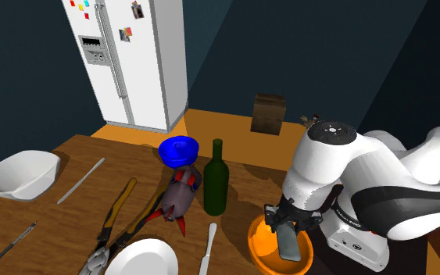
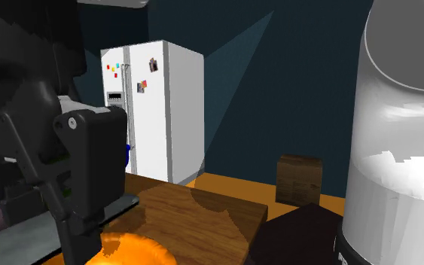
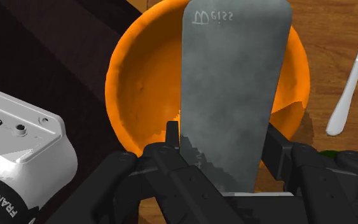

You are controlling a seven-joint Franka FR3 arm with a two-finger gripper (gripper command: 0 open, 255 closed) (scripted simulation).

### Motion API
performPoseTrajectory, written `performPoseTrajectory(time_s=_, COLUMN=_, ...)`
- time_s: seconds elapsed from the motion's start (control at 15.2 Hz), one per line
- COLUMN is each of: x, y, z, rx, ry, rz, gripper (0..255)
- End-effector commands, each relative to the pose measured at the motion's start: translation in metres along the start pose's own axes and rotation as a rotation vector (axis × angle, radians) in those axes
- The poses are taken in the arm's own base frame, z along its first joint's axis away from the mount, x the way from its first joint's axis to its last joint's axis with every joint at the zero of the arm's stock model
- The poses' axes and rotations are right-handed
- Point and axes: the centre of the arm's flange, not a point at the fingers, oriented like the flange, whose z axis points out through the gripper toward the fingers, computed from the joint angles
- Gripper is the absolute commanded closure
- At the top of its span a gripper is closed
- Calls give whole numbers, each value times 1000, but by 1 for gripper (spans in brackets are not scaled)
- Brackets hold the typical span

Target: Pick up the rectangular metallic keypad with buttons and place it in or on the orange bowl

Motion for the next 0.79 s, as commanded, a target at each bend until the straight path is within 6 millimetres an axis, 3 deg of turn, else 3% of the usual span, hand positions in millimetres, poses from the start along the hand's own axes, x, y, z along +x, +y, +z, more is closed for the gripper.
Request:
performPoseTrajectory(time_s=0.0, x=-1, y=0, z=10, rx=1, ry=0, rz=0, gripper=255)
performPoseTrajectory(time_s=0.53, x=-4, y=-1, z=53, rx=1, ry=0, rz=0, gripper=255)
performPoseTrajectory(time_s=0.73, x=-4, y=-1, z=53, rx=1, ry=0, rz=0, gripper=255)
